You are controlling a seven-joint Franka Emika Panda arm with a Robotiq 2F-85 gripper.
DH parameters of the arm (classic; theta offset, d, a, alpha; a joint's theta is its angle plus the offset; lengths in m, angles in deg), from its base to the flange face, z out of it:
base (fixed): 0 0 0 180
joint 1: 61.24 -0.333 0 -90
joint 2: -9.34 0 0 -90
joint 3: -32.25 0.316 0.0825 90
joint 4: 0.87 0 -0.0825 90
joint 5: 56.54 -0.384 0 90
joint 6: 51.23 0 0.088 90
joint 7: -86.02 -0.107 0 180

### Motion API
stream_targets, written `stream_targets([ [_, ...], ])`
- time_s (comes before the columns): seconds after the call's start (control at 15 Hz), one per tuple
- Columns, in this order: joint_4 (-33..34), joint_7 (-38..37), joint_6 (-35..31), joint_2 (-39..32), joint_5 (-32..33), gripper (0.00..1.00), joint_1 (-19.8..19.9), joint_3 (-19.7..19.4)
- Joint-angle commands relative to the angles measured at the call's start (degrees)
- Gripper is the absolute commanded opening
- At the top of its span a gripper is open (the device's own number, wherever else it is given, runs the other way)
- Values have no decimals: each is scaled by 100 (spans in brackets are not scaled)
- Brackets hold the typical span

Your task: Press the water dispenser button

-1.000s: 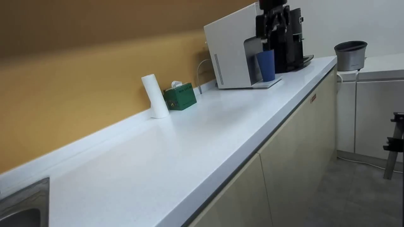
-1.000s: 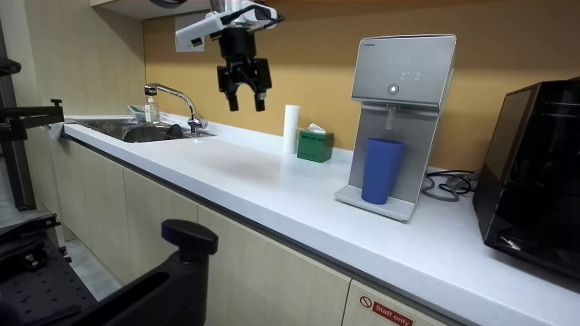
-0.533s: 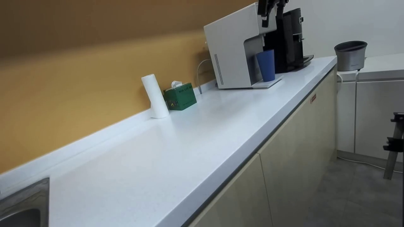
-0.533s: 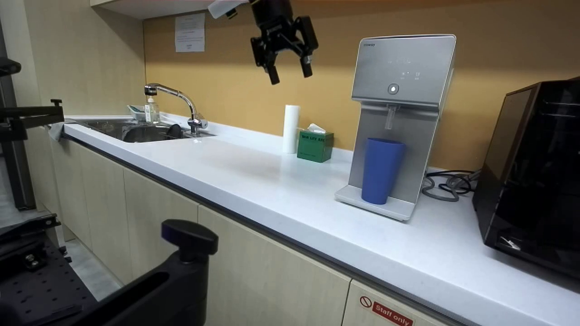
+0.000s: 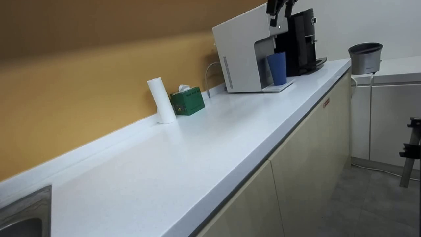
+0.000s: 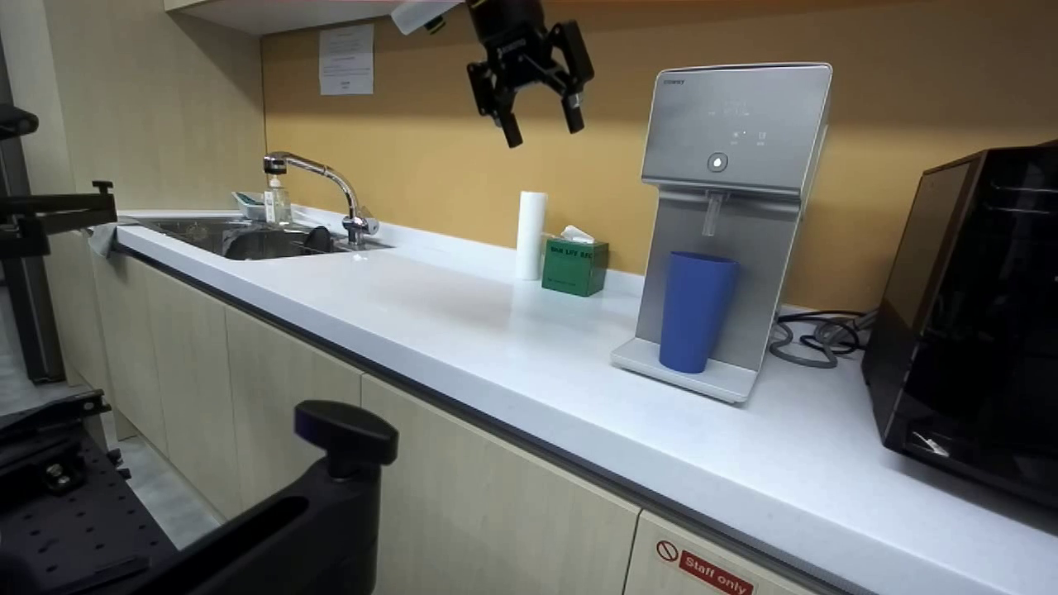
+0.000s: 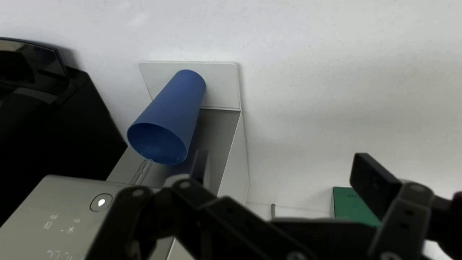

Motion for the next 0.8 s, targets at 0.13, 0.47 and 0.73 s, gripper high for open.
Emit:
stream_targets([
  [0.13,121,526,-663,-172,-447,77,-65,-436],
  [0.47,289,699,-1008,-336,-815,45,25,-777],
  [0.73,446,941,-1266,-465,-1218,18,-28,-1068],
])
